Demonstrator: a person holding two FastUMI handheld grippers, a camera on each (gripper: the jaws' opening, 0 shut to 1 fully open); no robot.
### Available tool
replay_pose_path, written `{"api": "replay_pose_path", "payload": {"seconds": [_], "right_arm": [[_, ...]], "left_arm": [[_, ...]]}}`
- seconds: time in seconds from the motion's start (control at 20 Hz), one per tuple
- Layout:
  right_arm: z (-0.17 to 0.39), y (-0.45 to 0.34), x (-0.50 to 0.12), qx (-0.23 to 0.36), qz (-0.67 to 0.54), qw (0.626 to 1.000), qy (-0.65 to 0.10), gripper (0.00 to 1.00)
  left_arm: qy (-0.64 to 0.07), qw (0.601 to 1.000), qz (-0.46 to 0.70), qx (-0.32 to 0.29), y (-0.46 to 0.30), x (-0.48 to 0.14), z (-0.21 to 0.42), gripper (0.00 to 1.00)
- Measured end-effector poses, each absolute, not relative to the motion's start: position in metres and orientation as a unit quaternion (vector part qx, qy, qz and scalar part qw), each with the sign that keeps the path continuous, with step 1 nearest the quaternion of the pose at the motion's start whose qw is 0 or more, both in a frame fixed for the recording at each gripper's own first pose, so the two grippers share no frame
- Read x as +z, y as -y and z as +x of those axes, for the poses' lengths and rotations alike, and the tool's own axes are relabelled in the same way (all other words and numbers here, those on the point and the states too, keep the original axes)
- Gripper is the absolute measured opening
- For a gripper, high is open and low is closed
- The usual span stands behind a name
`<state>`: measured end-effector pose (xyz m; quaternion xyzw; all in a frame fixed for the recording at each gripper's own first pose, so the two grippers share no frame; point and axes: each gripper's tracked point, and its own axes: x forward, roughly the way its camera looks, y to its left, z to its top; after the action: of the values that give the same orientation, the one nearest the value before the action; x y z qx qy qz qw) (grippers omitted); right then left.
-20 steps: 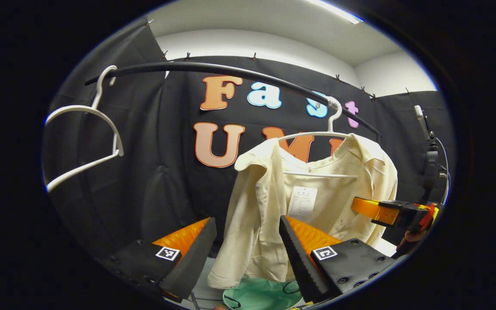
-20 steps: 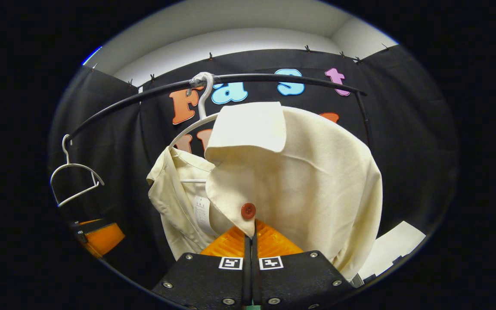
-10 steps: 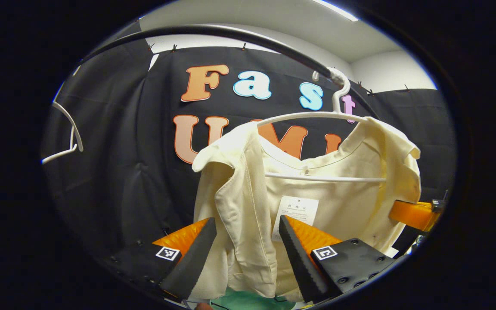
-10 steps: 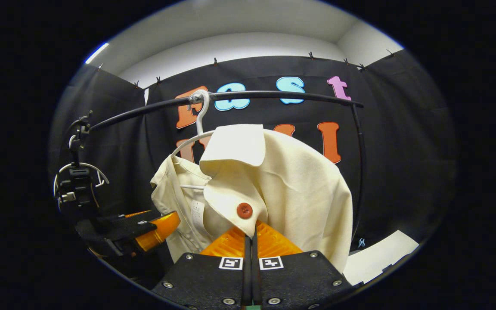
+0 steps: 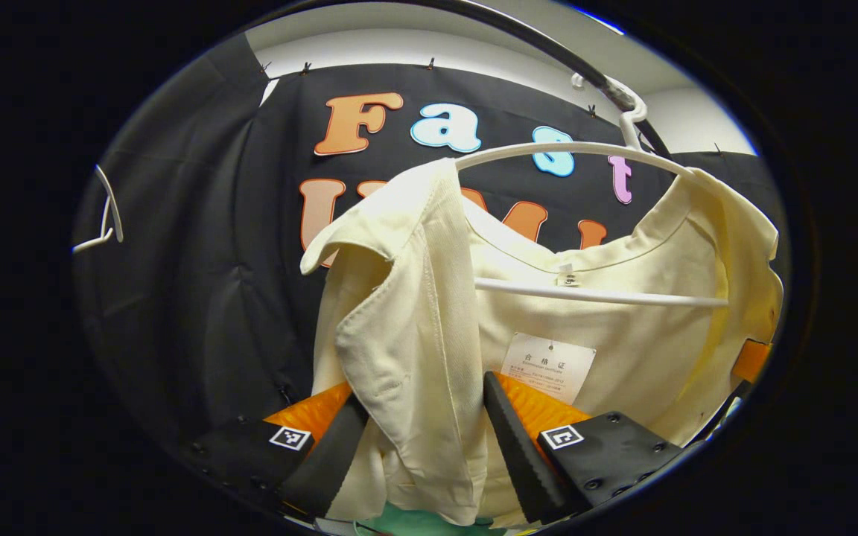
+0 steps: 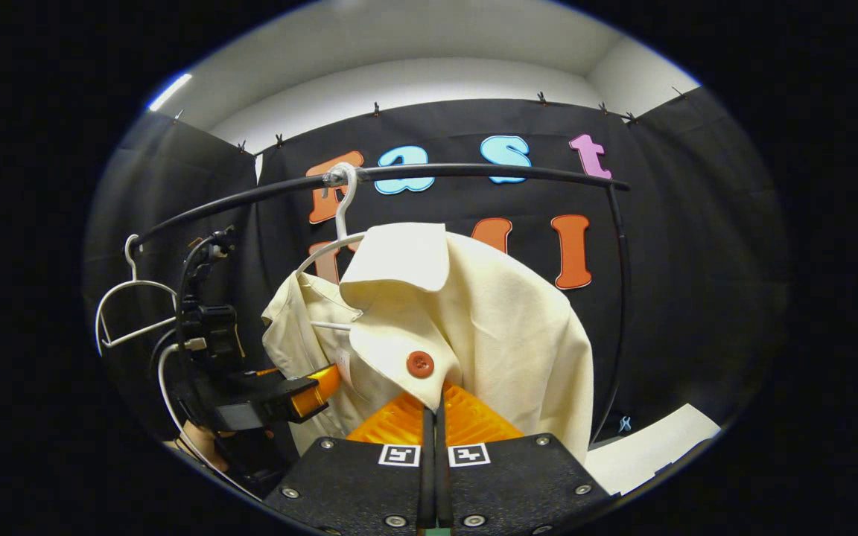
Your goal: Grasp the clothes on the hanger with both hands and then place them into the laundry hamper below.
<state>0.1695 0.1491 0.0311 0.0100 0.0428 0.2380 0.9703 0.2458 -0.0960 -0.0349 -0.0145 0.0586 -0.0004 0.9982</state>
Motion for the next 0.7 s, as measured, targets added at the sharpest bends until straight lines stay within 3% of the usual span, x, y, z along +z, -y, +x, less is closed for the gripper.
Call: {"api": "replay_pose_path", "payload": {"seconds": [0.15,0.25,0.35,0.5,0.55,0.6,0.7], "right_arm": [[0.167,-0.146,0.032,0.244,0.010,0.969,-0.040,0.00],[0.166,-0.143,0.036,0.245,0.014,0.969,-0.034,0.00],[0.167,-0.139,0.038,0.242,0.017,0.970,-0.031,0.00],[0.168,-0.141,0.035,0.241,0.019,0.970,-0.036,0.00],[0.169,-0.142,0.035,0.239,0.022,0.970,-0.038,0.00],[0.171,-0.143,0.034,0.239,0.024,0.970,-0.041,0.00],[0.170,-0.143,0.035,0.236,0.029,0.970,-0.040,0.00]], "left_arm": [[-0.056,0.998,-0.019,-0.002,0.096,-0.035,0.248,0.97],[-0.056,0.998,-0.017,-0.002,0.097,-0.035,0.249,0.90],[-0.059,0.998,-0.009,0.011,0.091,-0.035,0.248,0.77],[-0.071,0.997,-0.011,0.015,0.091,-0.037,0.249,0.28],[-0.087,0.996,-0.005,0.027,0.088,-0.040,0.245,0.22],[-0.086,0.996,-0.005,0.021,0.088,-0.038,0.244,0.07],[-0.087,0.995,-0.038,-0.024,0.106,-0.031,0.237,0.07]]}}
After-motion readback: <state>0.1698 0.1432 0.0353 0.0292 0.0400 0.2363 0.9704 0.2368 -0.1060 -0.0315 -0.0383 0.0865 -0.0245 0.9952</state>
